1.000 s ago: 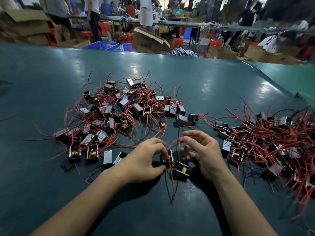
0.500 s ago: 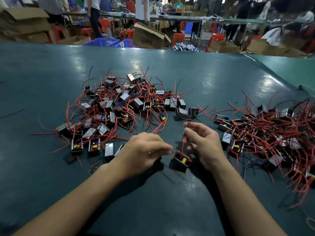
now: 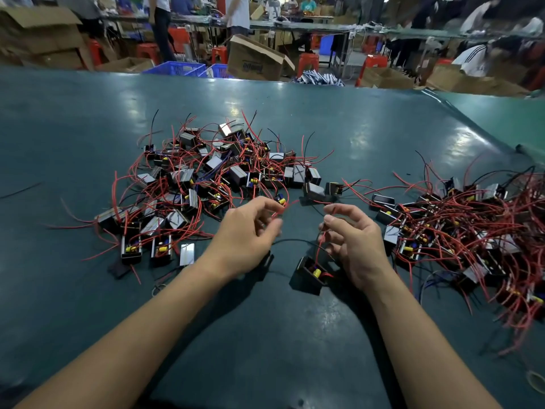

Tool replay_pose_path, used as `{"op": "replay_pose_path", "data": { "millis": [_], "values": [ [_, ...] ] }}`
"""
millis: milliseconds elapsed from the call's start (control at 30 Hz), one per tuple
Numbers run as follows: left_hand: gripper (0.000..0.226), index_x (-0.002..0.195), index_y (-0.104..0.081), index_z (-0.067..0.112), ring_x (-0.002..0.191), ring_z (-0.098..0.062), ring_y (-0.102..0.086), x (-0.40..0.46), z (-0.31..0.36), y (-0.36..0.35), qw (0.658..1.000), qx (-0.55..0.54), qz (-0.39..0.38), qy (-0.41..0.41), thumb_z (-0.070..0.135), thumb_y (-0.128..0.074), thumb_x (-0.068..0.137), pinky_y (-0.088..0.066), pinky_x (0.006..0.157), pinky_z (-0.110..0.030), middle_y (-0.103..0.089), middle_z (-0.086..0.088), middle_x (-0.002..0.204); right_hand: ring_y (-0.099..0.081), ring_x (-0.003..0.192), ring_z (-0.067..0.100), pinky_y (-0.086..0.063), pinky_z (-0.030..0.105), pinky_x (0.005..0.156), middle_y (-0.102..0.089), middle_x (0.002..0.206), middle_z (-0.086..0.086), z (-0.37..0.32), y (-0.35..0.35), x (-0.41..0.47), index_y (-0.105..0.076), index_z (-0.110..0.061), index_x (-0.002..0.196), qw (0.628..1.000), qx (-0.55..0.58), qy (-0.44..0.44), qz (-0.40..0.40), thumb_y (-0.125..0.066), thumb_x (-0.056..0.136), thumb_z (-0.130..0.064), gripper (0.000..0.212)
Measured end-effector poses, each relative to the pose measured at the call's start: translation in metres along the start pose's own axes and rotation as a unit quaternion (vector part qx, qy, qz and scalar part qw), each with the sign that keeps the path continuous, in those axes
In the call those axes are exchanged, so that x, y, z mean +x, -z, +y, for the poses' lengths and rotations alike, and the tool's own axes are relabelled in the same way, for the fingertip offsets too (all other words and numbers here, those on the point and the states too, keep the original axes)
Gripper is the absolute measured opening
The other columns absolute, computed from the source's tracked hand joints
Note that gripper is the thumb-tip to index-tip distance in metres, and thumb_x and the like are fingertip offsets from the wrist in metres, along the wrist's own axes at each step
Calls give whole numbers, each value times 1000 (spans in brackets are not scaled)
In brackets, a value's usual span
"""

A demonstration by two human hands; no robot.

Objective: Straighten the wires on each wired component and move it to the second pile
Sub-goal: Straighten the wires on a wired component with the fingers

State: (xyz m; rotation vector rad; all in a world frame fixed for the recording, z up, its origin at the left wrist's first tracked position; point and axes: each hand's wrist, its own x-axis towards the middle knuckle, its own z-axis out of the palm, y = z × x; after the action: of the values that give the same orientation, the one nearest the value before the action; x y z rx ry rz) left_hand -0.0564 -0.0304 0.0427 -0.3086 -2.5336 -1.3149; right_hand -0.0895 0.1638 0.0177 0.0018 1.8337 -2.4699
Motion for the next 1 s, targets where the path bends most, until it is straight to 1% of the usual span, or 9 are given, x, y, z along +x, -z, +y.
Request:
{"op": "replay_pose_path", "data": {
  "millis": [100, 200, 267, 400, 500, 633, 767, 900, 1000],
  "values": [
    [24, 108, -67, 2, 94, -29, -57, -4, -2, 11, 950, 192, 92, -229, 4, -67, 84, -47, 86, -37, -61, -13, 102, -59, 49, 13, -42, 21, 40, -66, 71, 4, 0, -1, 1, -67, -16, 87, 1000, 12, -4, 7, -63, 90, -5, 12],
    [15, 98, -69, 2, 87, -30, -58, -16, 3, 6, 885, 199, 25, -421, 4, -64, 83, -47, 78, -39, -64, -14, 97, -58, 52, 11, -42, 20, 41, -63, 70, 0, 2, -3, 2, -67, -14, 86, 1000, 8, 10, 17, -63, 90, -3, 12],
    [19, 100, -70, 7, 90, -29, -59, -19, 8, -1, 880, 216, -37, -422, 17, -67, 84, -48, 78, -40, -65, -9, 100, -57, 53, 11, -42, 20, 42, -62, 67, -2, 0, -3, 2, -68, -13, 91, 1000, 2, 18, 17, -62, 89, 0, 15],
    [56, 95, -73, 10, 91, -23, -63, -13, 14, 4, 931, 131, -184, -287, 61, -52, 87, -48, 81, -40, -65, -4, 103, -59, 52, 14, -43, 22, 41, -63, 66, 2, -1, -1, 1, -66, -15, 97, 1000, -13, 26, 10, -61, 89, 2, 19],
    [46, 92, -74, 9, 89, -20, -63, -6, 15, 14, 928, 102, -252, -255, 46, -48, 97, -50, 80, -36, -66, -5, 103, -60, 51, 12, -43, 21, 40, -67, 67, -1, -1, -3, 2, -66, -15, 91, 999, -24, 19, 11, -62, 89, 0, 16],
    [16, 86, -75, 13, 83, -22, -60, 4, 26, 19, 881, 190, -254, -350, 27, -68, 90, -48, 76, -34, -66, -4, 97, -59, 51, 11, -43, 22, 41, -68, 68, 2, -2, -4, 3, -66, -15, 89, 999, -31, 13, -3, -62, 89, -1, 15],
    [14, 98, -76, 20, 91, -21, -59, 7, 48, 5, 846, 208, -334, -361, 25, -70, 86, -46, 78, -35, -68, 2, 95, -57, 50, 11, -43, 23, 44, -66, 66, 1, -2, -5, 2, -66, -12, 87, 999, -38, 13, 1, -62, 89, 1, 13],
    [24, 108, -70, 37, 105, -14, -43, 6, 56, -13, 738, 380, -430, -355, 38, -62, 86, -42, 82, -37, -63, 12, 106, -57, 50, 13, -42, 26, 46, -65, 67, 2, -3, -5, 0, -65, -11, 87, 999, -31, 12, 1, -61, 89, 0, 11],
    [17, 102, -73, 36, 101, -16, -50, 3, 51, -15, 744, 353, -400, -402, 36, -61, 90, -42, 78, -37, -66, 9, 98, -57, 54, 12, -42, 23, 43, -63, 71, 3, -3, -5, -1, -65, -11, 85, 1000, -26, 12, 4, -61, 89, 1, 14]
  ]
}}
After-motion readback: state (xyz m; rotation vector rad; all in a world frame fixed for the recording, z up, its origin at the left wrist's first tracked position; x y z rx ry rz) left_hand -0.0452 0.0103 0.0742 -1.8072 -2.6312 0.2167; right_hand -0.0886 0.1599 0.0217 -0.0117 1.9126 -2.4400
